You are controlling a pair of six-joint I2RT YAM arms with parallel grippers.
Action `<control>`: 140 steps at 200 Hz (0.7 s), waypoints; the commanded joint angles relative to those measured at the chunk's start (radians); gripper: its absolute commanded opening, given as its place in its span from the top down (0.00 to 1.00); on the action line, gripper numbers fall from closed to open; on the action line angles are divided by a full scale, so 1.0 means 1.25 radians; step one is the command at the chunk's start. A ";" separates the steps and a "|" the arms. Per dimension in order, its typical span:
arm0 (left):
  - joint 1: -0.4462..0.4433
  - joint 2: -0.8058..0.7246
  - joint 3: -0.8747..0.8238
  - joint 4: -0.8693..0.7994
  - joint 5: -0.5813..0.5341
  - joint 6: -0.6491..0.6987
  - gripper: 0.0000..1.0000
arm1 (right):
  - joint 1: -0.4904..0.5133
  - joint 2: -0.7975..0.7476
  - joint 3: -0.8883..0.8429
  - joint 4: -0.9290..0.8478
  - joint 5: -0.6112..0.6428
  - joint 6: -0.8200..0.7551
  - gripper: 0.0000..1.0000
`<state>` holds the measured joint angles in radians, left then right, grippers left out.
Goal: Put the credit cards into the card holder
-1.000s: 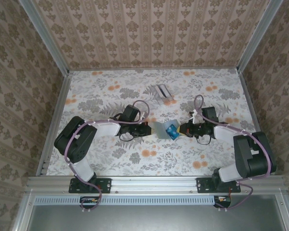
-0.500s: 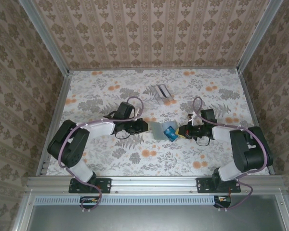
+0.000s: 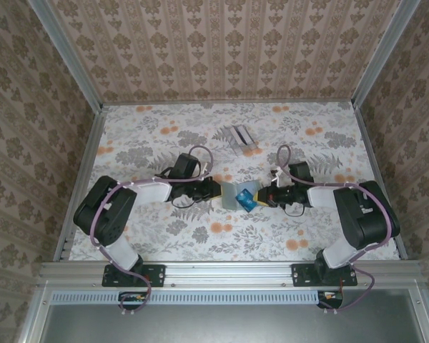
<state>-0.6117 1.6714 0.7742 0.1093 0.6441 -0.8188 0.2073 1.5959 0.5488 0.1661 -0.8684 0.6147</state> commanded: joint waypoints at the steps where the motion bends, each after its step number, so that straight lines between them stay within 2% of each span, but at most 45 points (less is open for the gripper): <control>1: 0.014 0.007 0.009 -0.054 0.005 0.024 0.90 | 0.018 0.035 0.028 0.009 0.016 0.015 1.00; 53: 0.028 0.066 0.057 -0.138 -0.043 0.069 0.95 | 0.019 0.077 0.076 0.008 0.048 0.033 1.00; 62: 0.036 0.083 0.071 -0.172 -0.049 0.080 0.96 | 0.021 0.074 0.080 0.001 0.063 0.037 0.96; 75: 0.047 0.106 0.081 -0.192 -0.043 0.090 0.99 | 0.041 0.077 0.087 -0.002 0.085 0.046 0.95; 90: 0.054 0.115 0.085 -0.189 -0.036 0.092 1.00 | 0.062 0.072 0.086 -0.005 0.136 0.064 0.94; 103: 0.057 0.116 0.090 -0.194 -0.034 0.095 1.00 | 0.077 0.066 0.075 0.020 0.174 0.089 0.88; 140: 0.057 0.125 0.111 -0.209 -0.023 0.103 1.00 | 0.122 0.084 0.097 0.020 0.260 0.105 0.87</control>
<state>-0.5480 1.8030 0.8845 -0.1051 0.6170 -0.7235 0.3344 1.6787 0.6453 0.1856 -0.6682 0.7120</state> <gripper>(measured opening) 0.047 0.130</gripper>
